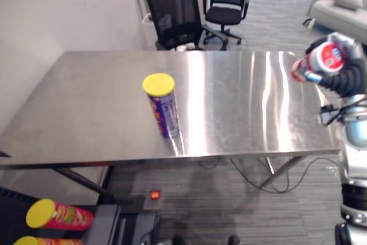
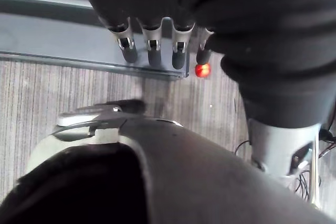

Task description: Put the gum and the chips on the shelf.

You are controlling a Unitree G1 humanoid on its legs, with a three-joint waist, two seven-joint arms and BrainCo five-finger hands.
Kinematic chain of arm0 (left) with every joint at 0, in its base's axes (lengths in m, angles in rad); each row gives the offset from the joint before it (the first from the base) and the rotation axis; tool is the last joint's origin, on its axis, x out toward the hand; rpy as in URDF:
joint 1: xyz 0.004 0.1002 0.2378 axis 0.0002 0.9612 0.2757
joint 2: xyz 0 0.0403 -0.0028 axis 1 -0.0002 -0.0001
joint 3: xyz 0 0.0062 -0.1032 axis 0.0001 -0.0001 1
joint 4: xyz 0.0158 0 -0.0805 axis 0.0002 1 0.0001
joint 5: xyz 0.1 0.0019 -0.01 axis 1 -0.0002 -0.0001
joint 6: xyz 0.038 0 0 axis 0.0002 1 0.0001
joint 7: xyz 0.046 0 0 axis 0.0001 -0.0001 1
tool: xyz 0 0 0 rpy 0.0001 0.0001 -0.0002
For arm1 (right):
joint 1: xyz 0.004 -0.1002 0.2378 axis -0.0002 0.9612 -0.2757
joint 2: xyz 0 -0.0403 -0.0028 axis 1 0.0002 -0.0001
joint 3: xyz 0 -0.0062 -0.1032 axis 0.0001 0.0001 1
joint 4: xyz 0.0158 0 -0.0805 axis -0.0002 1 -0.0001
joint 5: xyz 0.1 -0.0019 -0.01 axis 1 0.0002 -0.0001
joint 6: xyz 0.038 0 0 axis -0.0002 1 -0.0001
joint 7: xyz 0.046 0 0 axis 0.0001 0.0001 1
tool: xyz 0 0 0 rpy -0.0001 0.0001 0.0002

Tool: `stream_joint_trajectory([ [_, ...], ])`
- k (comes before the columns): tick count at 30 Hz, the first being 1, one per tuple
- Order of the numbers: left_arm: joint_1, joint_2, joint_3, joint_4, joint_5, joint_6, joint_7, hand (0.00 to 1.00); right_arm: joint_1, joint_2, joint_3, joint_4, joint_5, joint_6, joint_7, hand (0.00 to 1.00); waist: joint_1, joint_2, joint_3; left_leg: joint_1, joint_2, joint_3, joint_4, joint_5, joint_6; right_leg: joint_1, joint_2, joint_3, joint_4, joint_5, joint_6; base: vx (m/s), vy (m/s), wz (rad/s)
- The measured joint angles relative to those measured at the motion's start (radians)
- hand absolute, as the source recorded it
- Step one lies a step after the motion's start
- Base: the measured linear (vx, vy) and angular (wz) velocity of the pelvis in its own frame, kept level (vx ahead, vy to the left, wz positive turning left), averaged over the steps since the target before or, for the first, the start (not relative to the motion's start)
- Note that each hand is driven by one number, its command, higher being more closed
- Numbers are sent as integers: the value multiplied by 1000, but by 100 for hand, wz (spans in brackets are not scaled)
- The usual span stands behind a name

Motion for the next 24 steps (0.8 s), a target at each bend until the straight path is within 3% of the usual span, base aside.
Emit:
stream_joint_trajectory([
  [6,12,-4,13,4,0,0,1,0,304,157,159,-73,78,-4,106,100,1,0,-31,9,-1,-1,-2,4,-7,7,0,0,5,-2,-1,-63,-9,1],
  [10,13,-14,38,44,0,0,2,0,528,246,309,-79,123,24,177,100,1,11,-52,15,1,1,-3,3,-9,13,0,0,0,-11,-7,-37,-2,-1],
  [17,11,-23,65,74,3,-1,2,0,733,244,350,-152,108,29,265,100,0,22,-66,16,10,5,-1,-1,-11,10,3,3,-1,-14,-7,1,-1,-1],
  [24,15,-24,65,81,3,-1,1,0,812,235,288,-191,63,30,305,100,0,27,-77,22,26,24,2,-9,-27,8,19,20,0,-16,-11,22,-13,-8],
])
